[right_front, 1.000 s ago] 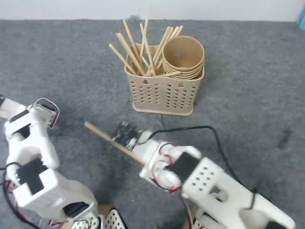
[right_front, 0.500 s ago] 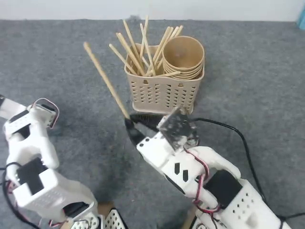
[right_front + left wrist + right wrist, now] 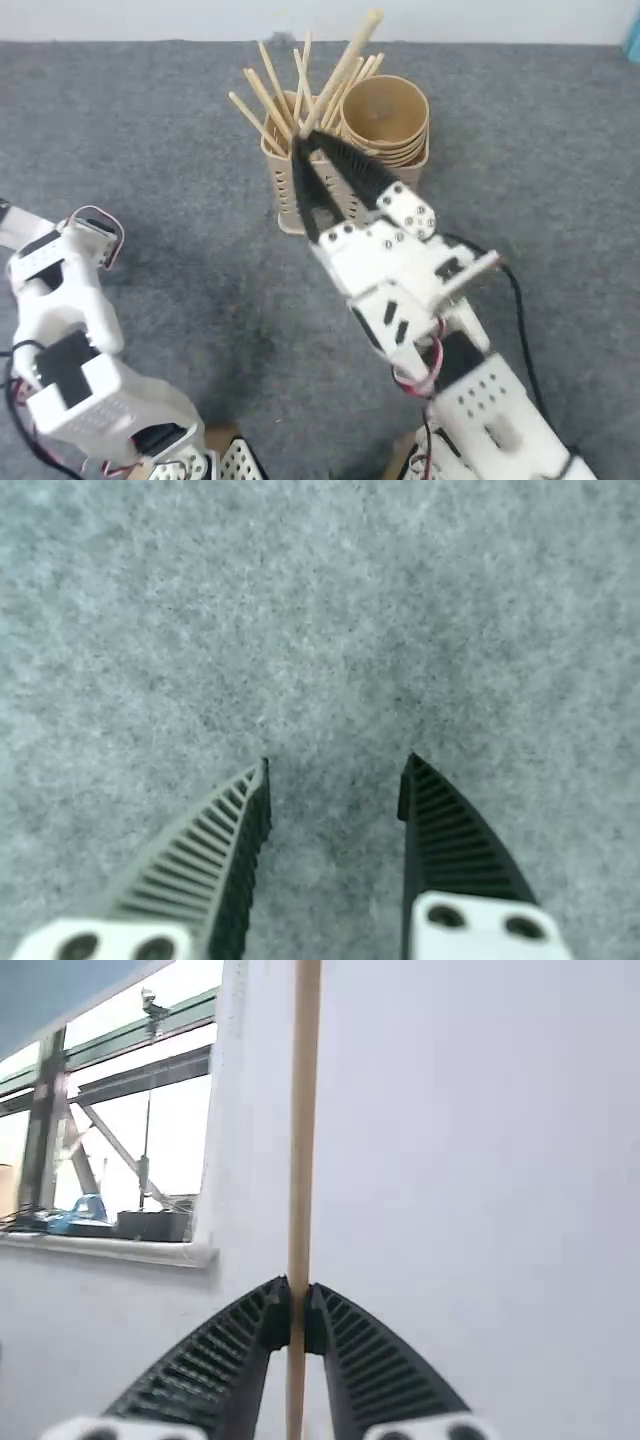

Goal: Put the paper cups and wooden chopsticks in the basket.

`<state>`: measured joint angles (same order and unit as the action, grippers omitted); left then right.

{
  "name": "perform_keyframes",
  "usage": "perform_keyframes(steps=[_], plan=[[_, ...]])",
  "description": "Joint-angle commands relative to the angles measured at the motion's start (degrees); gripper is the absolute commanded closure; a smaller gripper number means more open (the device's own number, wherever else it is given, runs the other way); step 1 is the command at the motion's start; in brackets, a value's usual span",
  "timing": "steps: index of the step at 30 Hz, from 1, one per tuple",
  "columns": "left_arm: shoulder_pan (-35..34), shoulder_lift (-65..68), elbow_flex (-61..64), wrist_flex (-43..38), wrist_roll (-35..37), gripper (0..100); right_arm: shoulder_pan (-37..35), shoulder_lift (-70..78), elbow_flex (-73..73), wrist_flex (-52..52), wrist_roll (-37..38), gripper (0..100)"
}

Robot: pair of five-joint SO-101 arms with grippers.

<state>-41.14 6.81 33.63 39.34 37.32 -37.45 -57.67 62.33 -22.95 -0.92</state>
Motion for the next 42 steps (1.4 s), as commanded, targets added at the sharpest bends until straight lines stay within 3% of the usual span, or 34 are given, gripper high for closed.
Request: perform_keyframes(steps=[1, 14, 21, 28, 34, 39, 42], plan=[[0.7, -0.53, -1.8, -0.88, 0.53, 80, 3.56, 9.54, -3.25, -8.48, -0.79, 99.0], [0.7, -0.53, -1.8, -0.97, 0.53, 80, 5.67, 47.08, -16.79, -26.24, -0.7, 98.7], [0.7, -0.53, -1.8, -0.97, 0.53, 80, 5.67, 49.54, -16.97, -19.74, -0.88, 82.9], [0.7, -0.53, -1.8, -0.97, 0.53, 80, 5.93, 45.49, -16.44, -19.03, -0.88, 85.8], [0.7, -0.53, -1.8, -1.05, 0.53, 80, 7.43, 31.34, -12.66, -9.19, -0.97, 90.9], [0.79, -0.53, -1.8, -1.05, -0.09, 80, 9.36, 14.55, -11.78, 8.84, -1.76, 99.5], [1.85, -0.53, -1.71, -1.05, -2.55, 81, 11.47, 5.14, -11.78, 21.58, -8.7, 98.7]])
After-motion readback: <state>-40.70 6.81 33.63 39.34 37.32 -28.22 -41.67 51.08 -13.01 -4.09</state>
